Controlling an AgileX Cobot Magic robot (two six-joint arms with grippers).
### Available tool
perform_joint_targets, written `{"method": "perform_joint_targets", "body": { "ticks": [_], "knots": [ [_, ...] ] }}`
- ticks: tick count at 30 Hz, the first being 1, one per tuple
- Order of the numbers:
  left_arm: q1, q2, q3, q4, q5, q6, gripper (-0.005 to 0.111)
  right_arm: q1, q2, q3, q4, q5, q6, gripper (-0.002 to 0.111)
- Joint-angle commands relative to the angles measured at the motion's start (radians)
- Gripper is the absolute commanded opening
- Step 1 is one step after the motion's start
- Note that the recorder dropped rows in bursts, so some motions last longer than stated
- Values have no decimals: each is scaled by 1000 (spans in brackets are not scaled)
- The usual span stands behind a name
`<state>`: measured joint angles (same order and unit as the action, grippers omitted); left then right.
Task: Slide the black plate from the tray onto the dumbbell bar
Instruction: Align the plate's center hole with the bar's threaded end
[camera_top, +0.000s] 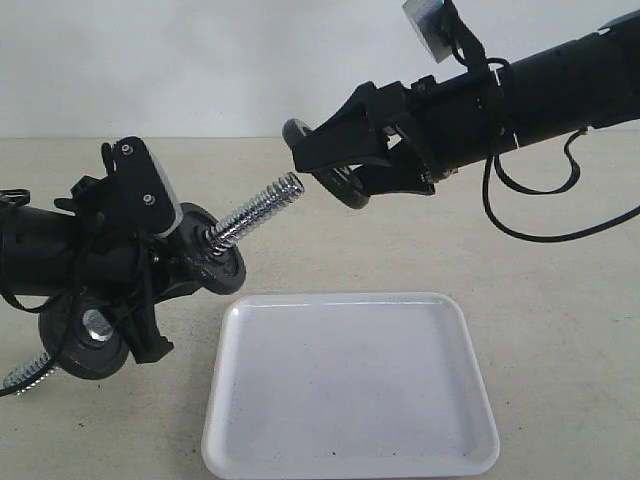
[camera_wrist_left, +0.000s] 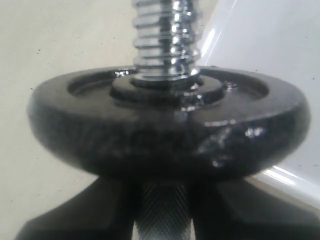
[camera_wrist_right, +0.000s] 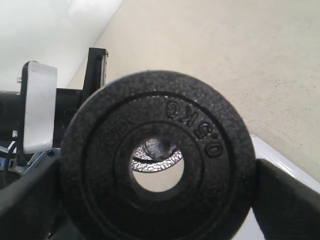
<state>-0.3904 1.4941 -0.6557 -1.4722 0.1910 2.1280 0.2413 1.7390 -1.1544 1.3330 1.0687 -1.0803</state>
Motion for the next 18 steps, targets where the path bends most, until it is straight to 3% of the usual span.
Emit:
{"method": "perform_joint_targets", "body": {
  "ticks": [1, 18],
  "knots": [
    [-1, -45, -32, -41, 47, 5, 4, 0, -20, -14, 45, 43, 1, 1],
    [-3, -45, -43, -37, 142, 5, 4, 0, -20, -14, 48, 98, 5, 1]
  ]
}}
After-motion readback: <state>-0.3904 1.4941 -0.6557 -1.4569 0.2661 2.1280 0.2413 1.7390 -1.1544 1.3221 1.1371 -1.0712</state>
